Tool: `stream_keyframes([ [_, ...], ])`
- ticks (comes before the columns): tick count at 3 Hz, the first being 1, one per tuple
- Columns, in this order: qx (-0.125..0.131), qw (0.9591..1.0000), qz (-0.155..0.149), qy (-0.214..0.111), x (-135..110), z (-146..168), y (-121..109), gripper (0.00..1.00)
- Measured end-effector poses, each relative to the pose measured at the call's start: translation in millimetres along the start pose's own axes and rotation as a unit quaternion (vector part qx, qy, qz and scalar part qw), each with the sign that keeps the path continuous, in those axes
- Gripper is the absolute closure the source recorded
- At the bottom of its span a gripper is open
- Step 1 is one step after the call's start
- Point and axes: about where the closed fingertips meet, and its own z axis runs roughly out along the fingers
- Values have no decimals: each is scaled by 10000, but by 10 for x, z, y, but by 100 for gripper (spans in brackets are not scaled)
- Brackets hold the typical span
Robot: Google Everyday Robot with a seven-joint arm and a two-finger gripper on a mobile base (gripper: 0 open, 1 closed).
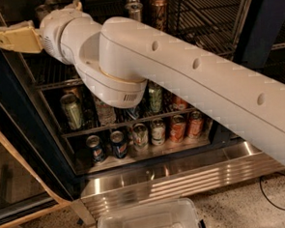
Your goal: Pick redbull can from top shelf of fridge
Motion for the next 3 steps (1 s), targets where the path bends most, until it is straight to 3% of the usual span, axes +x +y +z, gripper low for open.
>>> stream_keyframes([
  [1, 140, 9998, 123, 9, 16, 0, 3, 0],
  [2, 502, 9974, 521, 18, 212, -58, -41, 0],
  [3, 917, 9935, 681, -30, 360, -117, -25, 0],
])
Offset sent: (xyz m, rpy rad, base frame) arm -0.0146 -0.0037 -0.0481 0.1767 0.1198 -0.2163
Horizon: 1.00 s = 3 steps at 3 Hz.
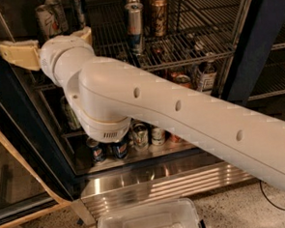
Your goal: Pick redbull can from top shelf of fridge
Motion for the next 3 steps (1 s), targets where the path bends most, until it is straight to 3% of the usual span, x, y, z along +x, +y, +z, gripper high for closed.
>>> stream_keyframes([
  [2, 438, 9989, 158, -42, 169, -73, -34, 0],
  [3, 438, 9989, 157, -42, 169, -73, -35, 0],
])
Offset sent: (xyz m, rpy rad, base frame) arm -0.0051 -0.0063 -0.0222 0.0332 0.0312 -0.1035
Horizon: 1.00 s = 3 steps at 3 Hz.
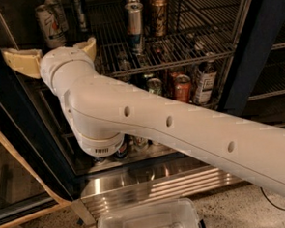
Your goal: Pick redbull can from top shelf of fridge
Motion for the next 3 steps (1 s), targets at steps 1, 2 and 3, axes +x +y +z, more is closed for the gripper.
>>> stream_keyframes([
  [1, 195, 9995, -147, -203, -65, 66, -130, 17],
  [2, 357, 9983, -265, -369, -123, 114, -238, 25],
  [3, 535, 9966, -338, -529, -204, 127, -389, 23],
])
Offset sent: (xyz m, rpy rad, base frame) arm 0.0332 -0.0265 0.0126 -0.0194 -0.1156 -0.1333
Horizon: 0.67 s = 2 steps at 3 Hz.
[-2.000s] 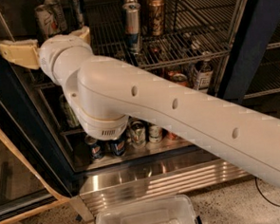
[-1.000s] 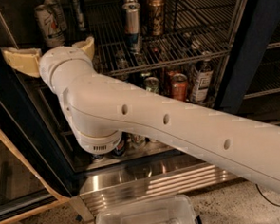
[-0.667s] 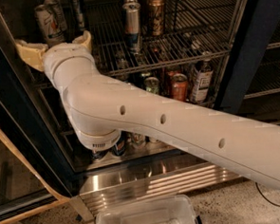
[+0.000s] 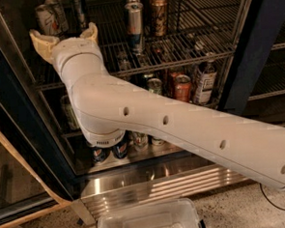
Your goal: Pick redbull can from top shelf of fridge
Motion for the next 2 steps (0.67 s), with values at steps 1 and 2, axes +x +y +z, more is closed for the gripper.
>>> stream_keyframes([
  [1, 54, 10000, 19, -12, -7, 145, -171, 15],
  [2, 44, 10000, 47, 31, 0, 299, -273, 12],
])
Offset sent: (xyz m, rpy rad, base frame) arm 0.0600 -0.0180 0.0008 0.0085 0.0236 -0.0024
